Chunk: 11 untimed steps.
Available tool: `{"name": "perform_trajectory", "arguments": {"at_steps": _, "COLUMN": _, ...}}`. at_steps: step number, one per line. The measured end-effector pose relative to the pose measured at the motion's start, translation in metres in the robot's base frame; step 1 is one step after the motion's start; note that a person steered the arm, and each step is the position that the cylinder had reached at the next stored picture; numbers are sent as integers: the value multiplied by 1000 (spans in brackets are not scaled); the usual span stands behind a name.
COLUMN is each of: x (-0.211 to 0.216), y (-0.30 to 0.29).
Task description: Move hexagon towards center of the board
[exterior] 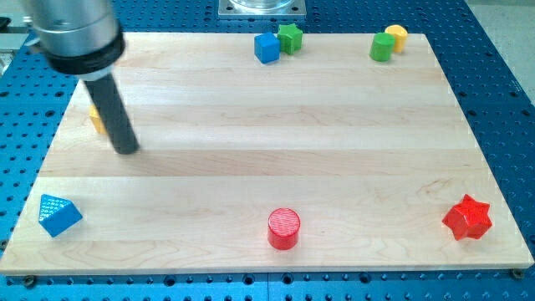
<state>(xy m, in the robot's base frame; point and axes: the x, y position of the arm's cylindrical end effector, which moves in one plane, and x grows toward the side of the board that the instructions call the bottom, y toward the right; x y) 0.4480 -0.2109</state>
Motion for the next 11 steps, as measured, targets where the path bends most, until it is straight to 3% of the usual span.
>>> {"name": "perform_trajectory", "arguments": {"at_steps": 1, "x": -6, "y": -43}}
{"name": "perform_trajectory", "arguments": {"at_steps": 2, "x": -51, "y": -69}}
{"name": "perform_trajectory", "arguments": {"at_steps": 3, "x": -80, "y": 29}}
{"name": "perform_trajectory", "arguments": {"at_steps": 4, "x": -73, "y": 87}}
{"name": "perform_trajectory", "arguments": {"at_steps": 5, "x": -124, "y": 18}}
{"name": "perform_trajectory", "arguments": {"at_steps": 6, "x": -146, "y": -61}}
{"name": "perform_trajectory", "arguments": {"at_steps": 7, "x": -86, "y": -93}}
{"name": "perform_trajectory", "arguments": {"at_steps": 8, "x": -27, "y": -71}}
{"name": "perform_trajectory", "arguments": {"at_steps": 9, "x": -35, "y": -29}}
{"name": "perform_trajectory", "arguments": {"at_steps": 10, "x": -87, "y": 77}}
{"name": "perform_trajectory", "arguments": {"at_steps": 11, "x": -97, "y": 169}}
